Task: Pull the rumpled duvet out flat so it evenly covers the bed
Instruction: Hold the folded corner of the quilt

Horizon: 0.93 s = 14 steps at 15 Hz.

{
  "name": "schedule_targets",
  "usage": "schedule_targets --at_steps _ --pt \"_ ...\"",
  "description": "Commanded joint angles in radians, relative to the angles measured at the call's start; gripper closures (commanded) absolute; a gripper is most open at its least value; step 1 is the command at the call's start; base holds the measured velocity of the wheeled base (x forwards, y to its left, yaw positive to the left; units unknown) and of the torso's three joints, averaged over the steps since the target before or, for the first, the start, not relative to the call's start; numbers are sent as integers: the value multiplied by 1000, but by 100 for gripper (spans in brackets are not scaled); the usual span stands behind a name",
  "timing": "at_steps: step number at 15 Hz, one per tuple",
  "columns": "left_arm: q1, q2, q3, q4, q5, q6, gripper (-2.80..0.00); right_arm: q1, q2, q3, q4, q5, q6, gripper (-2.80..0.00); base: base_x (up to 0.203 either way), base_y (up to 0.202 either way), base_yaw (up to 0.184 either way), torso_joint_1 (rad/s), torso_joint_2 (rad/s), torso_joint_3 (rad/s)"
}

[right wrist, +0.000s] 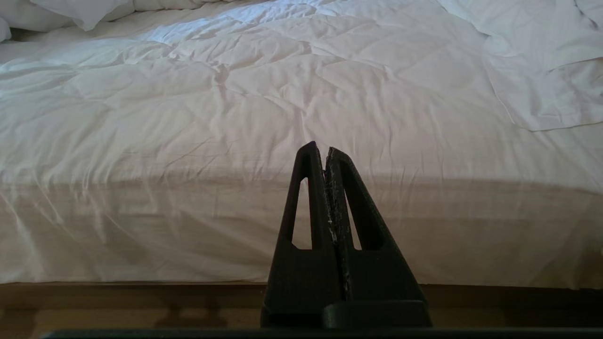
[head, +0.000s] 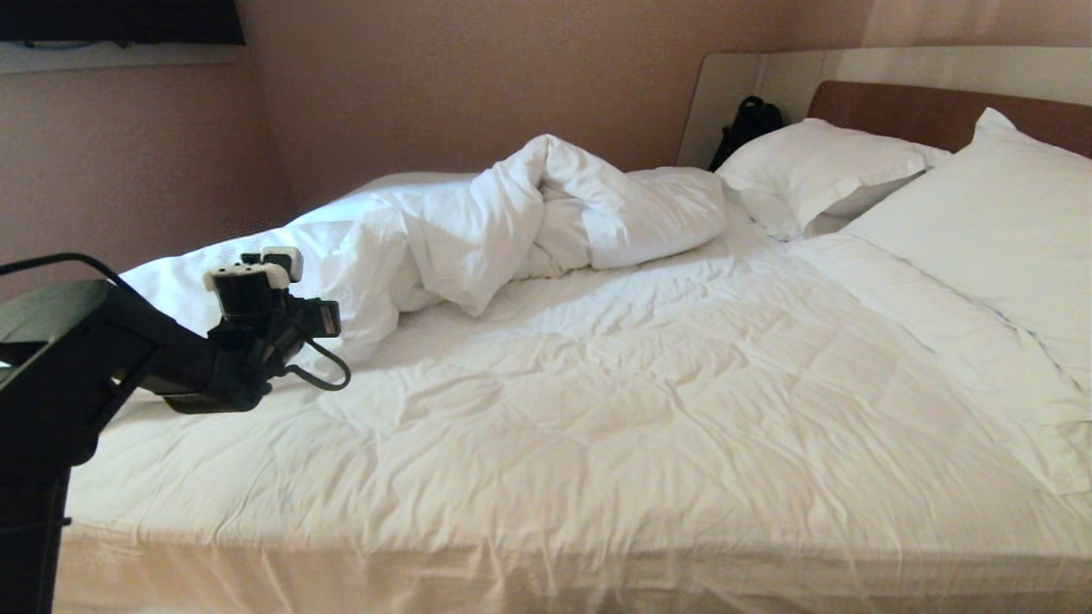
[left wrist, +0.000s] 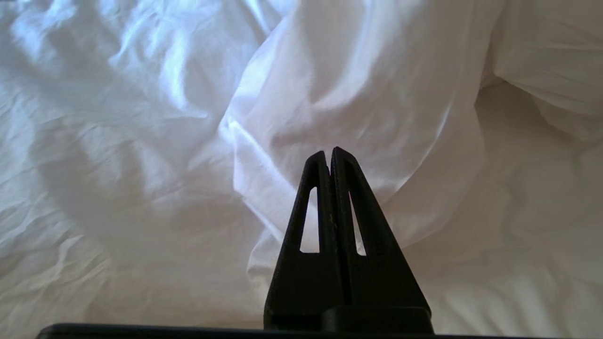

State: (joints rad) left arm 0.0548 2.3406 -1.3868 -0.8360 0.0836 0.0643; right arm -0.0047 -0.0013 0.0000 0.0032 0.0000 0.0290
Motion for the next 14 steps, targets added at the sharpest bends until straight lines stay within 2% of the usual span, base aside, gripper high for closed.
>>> schedule_targets --at_steps 1,3,4,5,9,12,14 --pt "-13 64 -51 -7 4 17 0 0 1 0 0 0 0 0 0 0 0 0 0 0" --pt "-27 102 -95 -11 38 36 0 0 1 0 0 0 0 0 0 0 0 0 0 0" --pt "-31 121 -119 -16 63 40 -280 0 1 0 0 0 0 0 0 0 0 0 0 0" --pt "-36 141 -142 -24 87 45 -280 0 1 0 0 0 0 0 0 0 0 0 0 0" --pt "-38 200 -220 -49 100 111 -280 0 1 0 0 0 0 0 0 0 0 0 0 0" --pt "-38 237 -272 -47 112 117 -280 0 1 0 0 0 0 0 0 0 0 0 0 0" --pt "-37 290 -358 -42 141 120 -280 0 1 0 0 0 0 0 0 0 0 0 0 0"
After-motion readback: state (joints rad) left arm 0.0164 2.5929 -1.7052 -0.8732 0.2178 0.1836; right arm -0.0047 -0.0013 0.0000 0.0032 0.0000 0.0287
